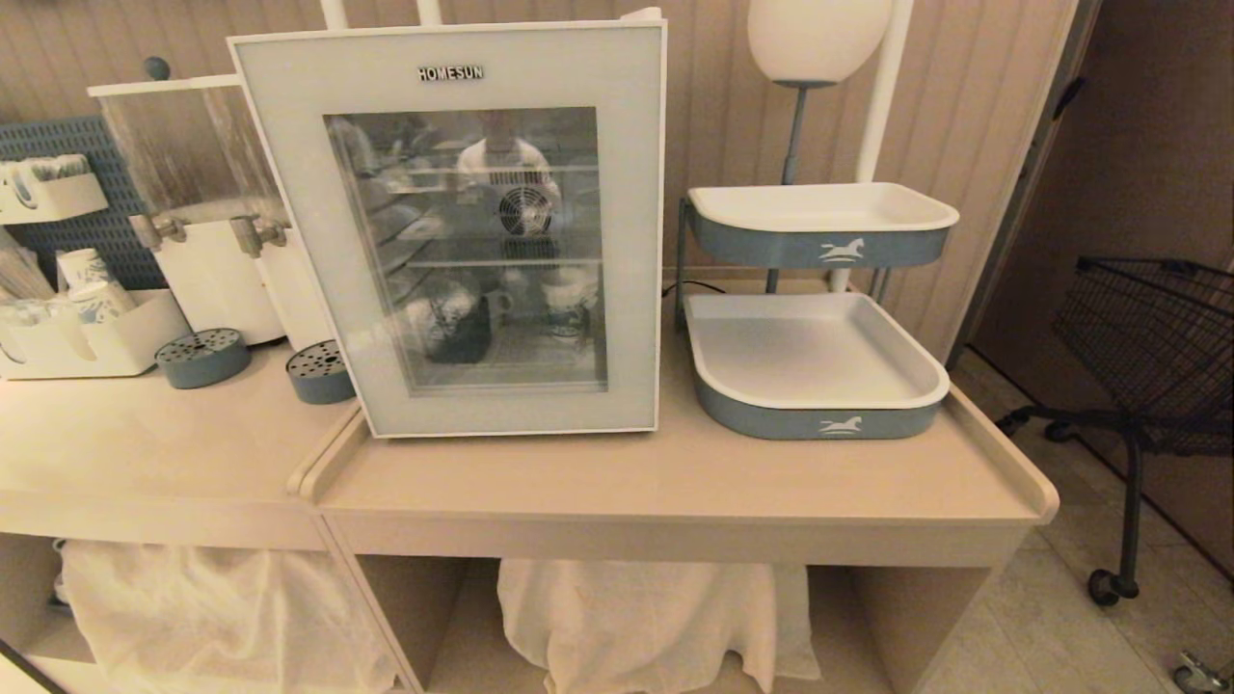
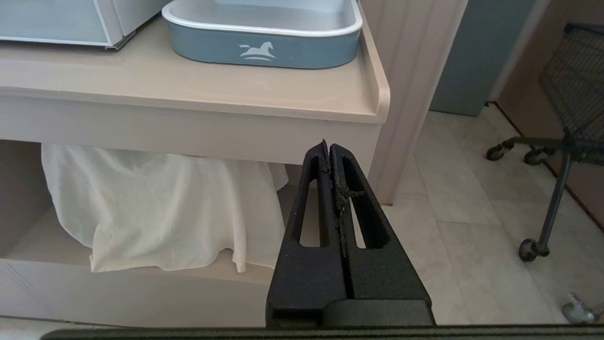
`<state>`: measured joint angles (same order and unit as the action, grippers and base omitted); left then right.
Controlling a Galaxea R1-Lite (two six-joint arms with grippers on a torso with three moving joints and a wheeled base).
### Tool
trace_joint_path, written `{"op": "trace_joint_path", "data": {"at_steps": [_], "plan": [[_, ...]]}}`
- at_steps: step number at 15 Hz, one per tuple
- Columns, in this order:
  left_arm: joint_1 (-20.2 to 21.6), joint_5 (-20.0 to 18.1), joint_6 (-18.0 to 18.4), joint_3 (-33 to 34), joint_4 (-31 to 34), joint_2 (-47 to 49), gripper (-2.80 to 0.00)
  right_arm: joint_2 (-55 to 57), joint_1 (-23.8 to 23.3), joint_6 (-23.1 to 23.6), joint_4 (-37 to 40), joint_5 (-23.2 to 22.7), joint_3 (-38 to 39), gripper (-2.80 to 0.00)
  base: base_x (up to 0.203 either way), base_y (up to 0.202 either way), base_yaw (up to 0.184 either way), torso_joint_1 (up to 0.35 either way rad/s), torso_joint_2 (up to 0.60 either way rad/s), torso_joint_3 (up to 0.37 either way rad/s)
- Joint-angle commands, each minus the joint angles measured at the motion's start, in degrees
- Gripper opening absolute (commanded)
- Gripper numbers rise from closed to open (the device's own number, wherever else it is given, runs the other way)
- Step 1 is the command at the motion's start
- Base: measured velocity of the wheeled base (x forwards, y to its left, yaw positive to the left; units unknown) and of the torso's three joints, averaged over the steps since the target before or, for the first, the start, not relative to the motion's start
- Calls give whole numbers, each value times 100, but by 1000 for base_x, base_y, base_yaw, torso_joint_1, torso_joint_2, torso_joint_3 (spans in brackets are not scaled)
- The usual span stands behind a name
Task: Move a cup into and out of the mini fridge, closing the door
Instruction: Open the freezer door
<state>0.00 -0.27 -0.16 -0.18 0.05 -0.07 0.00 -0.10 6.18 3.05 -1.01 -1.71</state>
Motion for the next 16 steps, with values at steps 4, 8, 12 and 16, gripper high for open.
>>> {"op": "trace_joint_path", "data": {"at_steps": [4, 8, 12, 16], "plan": [[9, 0, 7, 1, -5, -1, -280, 0, 1, -56, -76, 31, 65, -280, 0, 0, 0, 0, 0, 0], [4, 0, -2, 1, -5, -10, -280, -1, 1, -49, -85, 31, 65, -280, 1, 101, -2, 1, 2, 2], [6, 0, -2, 1, -5, -1, -280, -9, 1, -64, -85, 40, 74, -280, 0, 194, 2, -1, 3, 2], [8, 0, -2, 1, -5, -5, -280, -5, 1, -64, -138, 40, 83, -280, 0, 192, 3, 1, 2, 2]]}}
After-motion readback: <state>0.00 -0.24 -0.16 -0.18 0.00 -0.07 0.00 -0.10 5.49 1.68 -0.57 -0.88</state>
